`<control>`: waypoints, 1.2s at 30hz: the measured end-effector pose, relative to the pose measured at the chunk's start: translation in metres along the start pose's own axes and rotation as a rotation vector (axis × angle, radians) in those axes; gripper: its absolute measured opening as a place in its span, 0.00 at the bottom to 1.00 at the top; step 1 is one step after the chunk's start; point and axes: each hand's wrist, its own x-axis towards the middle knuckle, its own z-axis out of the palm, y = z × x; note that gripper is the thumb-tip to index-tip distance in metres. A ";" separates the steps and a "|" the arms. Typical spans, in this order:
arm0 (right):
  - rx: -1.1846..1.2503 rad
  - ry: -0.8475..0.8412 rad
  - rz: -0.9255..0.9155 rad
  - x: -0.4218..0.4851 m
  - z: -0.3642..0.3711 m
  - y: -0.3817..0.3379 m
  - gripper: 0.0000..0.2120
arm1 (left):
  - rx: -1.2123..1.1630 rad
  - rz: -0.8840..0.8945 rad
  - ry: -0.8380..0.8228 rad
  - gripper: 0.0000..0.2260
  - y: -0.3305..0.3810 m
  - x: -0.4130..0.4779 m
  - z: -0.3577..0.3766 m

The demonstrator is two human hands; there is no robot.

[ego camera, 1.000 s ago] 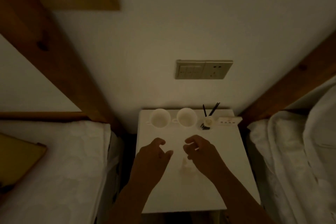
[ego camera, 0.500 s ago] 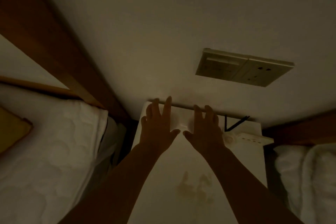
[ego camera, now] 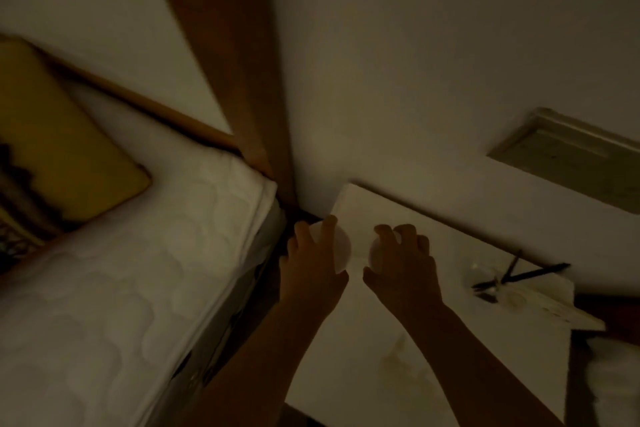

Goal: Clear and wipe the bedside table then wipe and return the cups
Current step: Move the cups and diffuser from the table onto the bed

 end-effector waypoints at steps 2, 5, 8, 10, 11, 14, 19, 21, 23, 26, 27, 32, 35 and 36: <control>0.009 -0.032 -0.043 -0.008 0.003 -0.033 0.34 | -0.031 -0.069 0.041 0.38 -0.034 -0.020 -0.017; 0.001 -0.056 -0.131 -0.022 0.011 -0.088 0.33 | -0.089 -0.200 0.059 0.40 -0.089 -0.056 -0.043; -0.006 -0.118 -0.239 -0.048 0.024 -0.159 0.30 | -0.160 -0.309 0.120 0.39 -0.147 -0.103 -0.076; -0.019 -0.148 -0.316 -0.067 0.037 -0.199 0.30 | -0.171 -0.368 0.156 0.39 -0.184 -0.133 -0.094; -0.013 -0.178 -0.352 -0.080 0.044 -0.219 0.31 | -0.181 -0.413 0.167 0.39 -0.203 -0.150 -0.100; -0.011 -0.204 -0.499 -0.119 0.069 -0.281 0.34 | -0.218 -0.504 0.275 0.40 -0.263 -0.199 -0.119; -0.051 -0.233 -0.699 -0.183 0.112 -0.370 0.35 | -0.270 -0.671 0.399 0.39 -0.343 -0.276 -0.145; -0.073 -0.263 -0.766 -0.210 0.131 -0.403 0.35 | -0.302 -0.731 0.435 0.39 -0.374 -0.306 -0.153; -0.112 -0.281 -0.832 -0.240 0.149 -0.435 0.36 | -0.333 -0.779 0.467 0.38 -0.406 -0.339 -0.159; -0.165 -0.299 -0.902 -0.276 0.171 -0.467 0.36 | -0.339 -0.853 0.473 0.38 -0.439 -0.376 -0.161; -0.179 -0.297 -0.924 -0.287 0.179 -0.475 0.36 | -0.340 -0.877 0.478 0.38 -0.449 -0.387 -0.160; -0.207 -0.304 -0.978 -0.319 0.212 -0.501 0.36 | -0.358 -0.943 0.480 0.38 -0.479 -0.424 -0.142; -0.292 -0.328 -0.992 -0.326 0.230 -0.504 0.36 | -0.353 -0.953 0.436 0.38 -0.487 -0.434 -0.126; -0.325 -0.330 -0.998 -0.327 0.237 -0.502 0.36 | -0.352 -0.954 0.422 0.37 -0.490 -0.437 -0.120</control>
